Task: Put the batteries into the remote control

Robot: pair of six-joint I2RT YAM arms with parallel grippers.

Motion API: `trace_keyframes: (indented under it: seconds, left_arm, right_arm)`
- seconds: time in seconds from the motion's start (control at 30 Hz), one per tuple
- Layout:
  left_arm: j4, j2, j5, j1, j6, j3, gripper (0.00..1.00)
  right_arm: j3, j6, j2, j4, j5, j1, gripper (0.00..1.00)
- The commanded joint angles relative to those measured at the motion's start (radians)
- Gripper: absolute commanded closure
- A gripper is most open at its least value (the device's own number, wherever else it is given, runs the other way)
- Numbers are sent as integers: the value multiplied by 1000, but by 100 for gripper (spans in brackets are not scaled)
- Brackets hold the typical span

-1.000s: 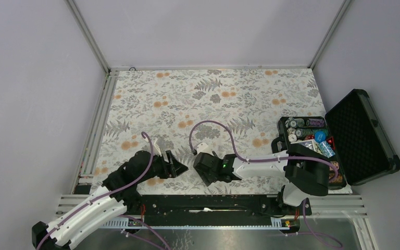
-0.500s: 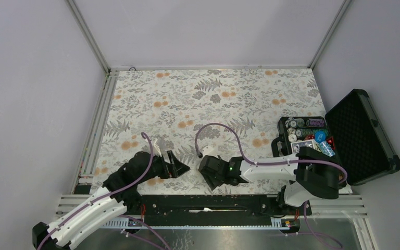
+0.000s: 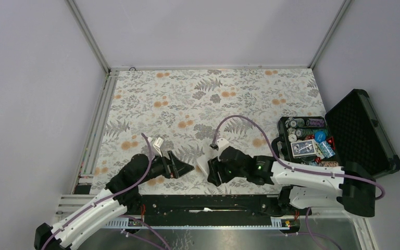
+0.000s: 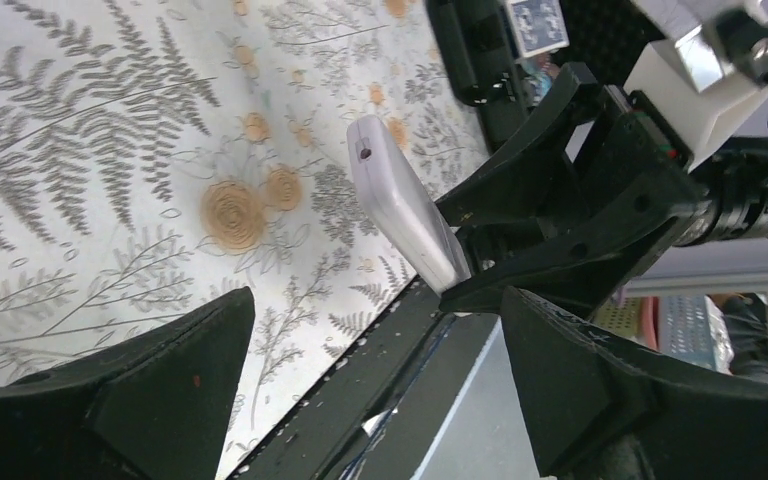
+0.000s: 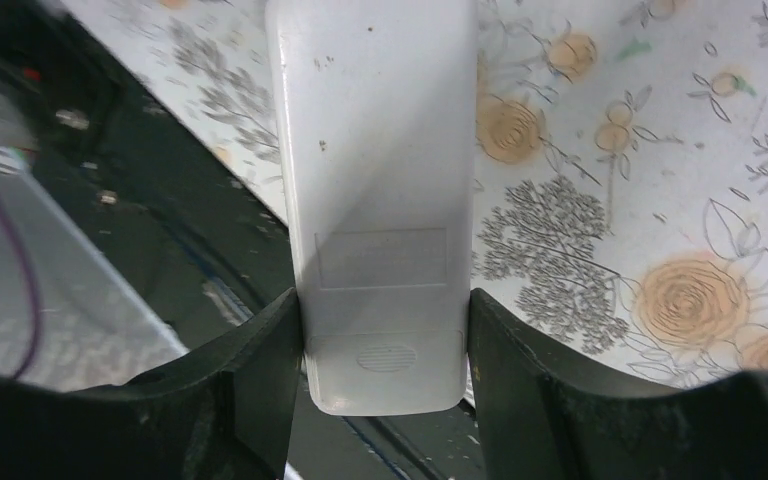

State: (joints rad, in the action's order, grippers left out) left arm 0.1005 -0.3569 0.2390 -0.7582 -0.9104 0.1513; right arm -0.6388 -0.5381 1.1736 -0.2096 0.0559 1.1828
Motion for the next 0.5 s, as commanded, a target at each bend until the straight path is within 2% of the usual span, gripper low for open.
trace_keyframes:
  seconds: [0.0,0.3,0.47]
  left_arm:
    - [-227,-6,97,7,-47,-22,1]
    - [-477,-31,210,8,-133,-59,1]
    - [-543,-59,234,8,-160,-61,1]
  right_arm:
    - [23,-54,-100,119,-96,-34,88]
    - [78,-148,-220,319,-260,-80,90]
    - [106,-213,-247,460,-354,-84,91]
